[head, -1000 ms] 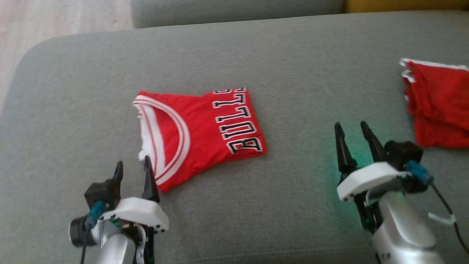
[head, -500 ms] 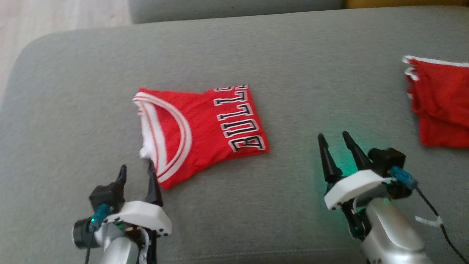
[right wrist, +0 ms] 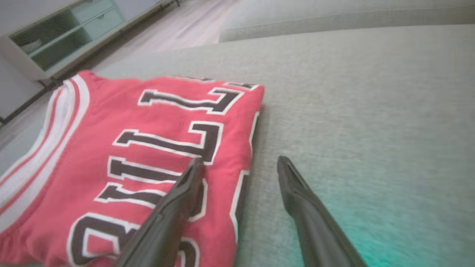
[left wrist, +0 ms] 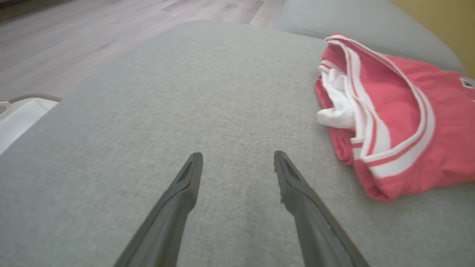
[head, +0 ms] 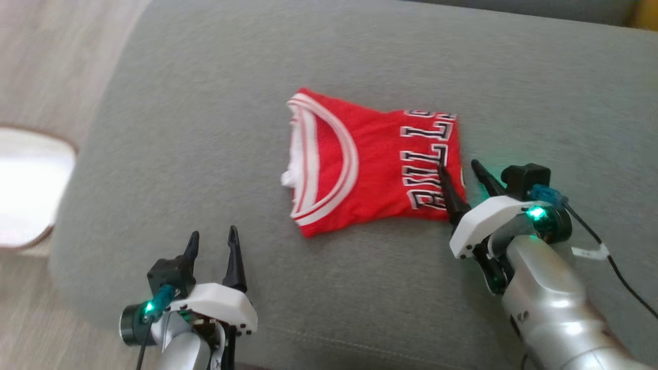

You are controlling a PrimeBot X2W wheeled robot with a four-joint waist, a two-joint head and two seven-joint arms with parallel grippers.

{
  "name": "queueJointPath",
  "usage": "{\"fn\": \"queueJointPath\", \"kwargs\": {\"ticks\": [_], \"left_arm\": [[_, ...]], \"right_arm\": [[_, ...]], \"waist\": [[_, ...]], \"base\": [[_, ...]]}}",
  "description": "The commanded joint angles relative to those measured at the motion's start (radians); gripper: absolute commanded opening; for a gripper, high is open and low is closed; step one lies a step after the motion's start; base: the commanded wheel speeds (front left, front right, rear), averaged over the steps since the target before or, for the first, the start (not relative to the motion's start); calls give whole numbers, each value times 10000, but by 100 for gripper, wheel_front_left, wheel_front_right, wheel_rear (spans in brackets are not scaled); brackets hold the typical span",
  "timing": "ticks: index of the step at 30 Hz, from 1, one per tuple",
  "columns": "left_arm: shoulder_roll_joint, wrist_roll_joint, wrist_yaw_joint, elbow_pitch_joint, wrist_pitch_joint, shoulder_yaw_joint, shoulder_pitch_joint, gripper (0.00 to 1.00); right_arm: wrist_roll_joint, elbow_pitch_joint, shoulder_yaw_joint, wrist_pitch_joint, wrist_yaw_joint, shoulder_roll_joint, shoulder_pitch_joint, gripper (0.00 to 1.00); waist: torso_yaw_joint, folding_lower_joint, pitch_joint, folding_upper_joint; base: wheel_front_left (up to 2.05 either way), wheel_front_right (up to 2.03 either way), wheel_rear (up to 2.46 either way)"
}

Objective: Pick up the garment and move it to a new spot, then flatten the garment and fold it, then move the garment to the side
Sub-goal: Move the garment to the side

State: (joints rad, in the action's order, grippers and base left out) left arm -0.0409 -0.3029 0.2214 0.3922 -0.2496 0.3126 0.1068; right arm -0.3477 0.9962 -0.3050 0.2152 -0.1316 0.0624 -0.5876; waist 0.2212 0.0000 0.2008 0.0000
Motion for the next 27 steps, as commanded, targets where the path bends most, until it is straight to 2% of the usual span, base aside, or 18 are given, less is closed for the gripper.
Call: {"fn": "queueJointPath", "kwargs": {"ticks": [1,3,4,5,6,10,15,16,24,25,27], "left_arm": [[-93,4,83,-373,-122,-268,199,100],[-93,13,128,-458,-122,-300,189,100],[-93,20,132,-480,-122,-314,179,100],[-93,51,137,-500,-122,-330,171,100],[-93,96,129,-513,-122,-349,171,100],[-93,213,52,-459,-122,-541,165,100],[-93,422,-142,-339,-122,-777,188,100],[-93,422,-142,-339,-122,-777,188,100],[-93,771,-375,-30,-122,-1221,821,100],[-93,912,-424,70,-122,-1415,979,100],[-93,1027,-540,214,-122,-1540,1179,100]], "right_arm": [[186,201,-184,-192,9,-121,-309,100],[149,686,-210,-510,9,-121,-487,100],[92,832,-329,-641,9,-121,-522,82],[-62,883,-436,-692,9,-121,-526,24],[-192,875,-613,-707,9,-121,-514,0],[-763,720,-1162,-443,9,-121,-399,0],[-1369,478,-1758,-43,9,-121,-208,0],[-1369,478,-1758,-43,9,-121,-208,0],[-2106,-57,-2929,112,9,-122,-197,0],[-2257,-284,-3278,166,9,-122,-278,0],[-2466,-405,-3452,237,9,-122,-338,0]], "waist": [[547,0,279,0],[627,0,310,0],[634,0,311,0],[594,0,307,0],[511,0,297,0],[-261,0,46,0],[-2147,0,-287,0],[-2147,0,-287,0],[-5868,0,-77,0],[-6680,0,107,0],[-7237,0,290,0]], "base": [[0,0,0],[0,0,0],[0,0,0],[0,0,0],[0,0,0],[0,0,0],[0,0,0],[0,0,0],[0,0,0],[0,0,0],[0,0,0]]}}
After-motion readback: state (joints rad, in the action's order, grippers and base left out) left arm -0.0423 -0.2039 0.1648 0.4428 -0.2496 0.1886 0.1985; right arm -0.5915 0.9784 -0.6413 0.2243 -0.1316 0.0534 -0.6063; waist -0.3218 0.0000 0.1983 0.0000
